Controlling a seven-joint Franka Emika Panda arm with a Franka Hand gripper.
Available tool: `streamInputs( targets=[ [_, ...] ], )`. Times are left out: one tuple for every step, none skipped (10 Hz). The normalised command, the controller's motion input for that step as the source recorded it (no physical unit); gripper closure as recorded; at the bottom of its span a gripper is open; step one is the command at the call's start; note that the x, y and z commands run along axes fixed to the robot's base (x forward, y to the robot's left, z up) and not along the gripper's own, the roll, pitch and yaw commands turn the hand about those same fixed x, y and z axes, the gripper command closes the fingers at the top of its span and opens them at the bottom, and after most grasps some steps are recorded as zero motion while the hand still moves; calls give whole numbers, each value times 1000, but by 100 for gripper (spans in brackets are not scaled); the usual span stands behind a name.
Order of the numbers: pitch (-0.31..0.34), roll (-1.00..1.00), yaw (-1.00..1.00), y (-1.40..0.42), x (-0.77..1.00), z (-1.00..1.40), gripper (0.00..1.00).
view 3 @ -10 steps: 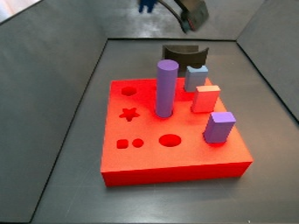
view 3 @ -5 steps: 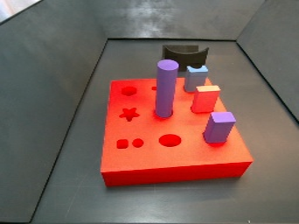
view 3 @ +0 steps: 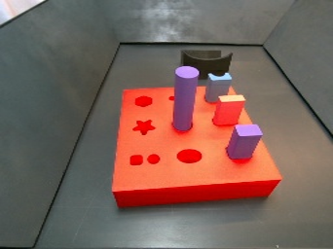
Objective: Pick up the square-circle object. Move up. Place the square-circle object on the fixture. Regrasp the square-circle object. Rotate the square-circle object. Move to above the board. Insert the square-circle object.
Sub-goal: Rotate the square-circle object.
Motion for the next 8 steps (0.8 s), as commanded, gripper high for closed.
streamInputs(
  targets=[
    [134,-920,-1000,20,21,-9,100],
    [189,-913,-1000,15,13,0,100],
    [251,-917,-1000,18,-26,31,100],
    [283,-921,-1000,22,-35,34,100],
    [352,-935,-1000,22,-21,26,100],
    [413,-945,-1000,17,-3,15,100],
    [496,-982,-1000,21,17,21,100],
    [492,-888,-882,22,22,21,100]
  ],
)
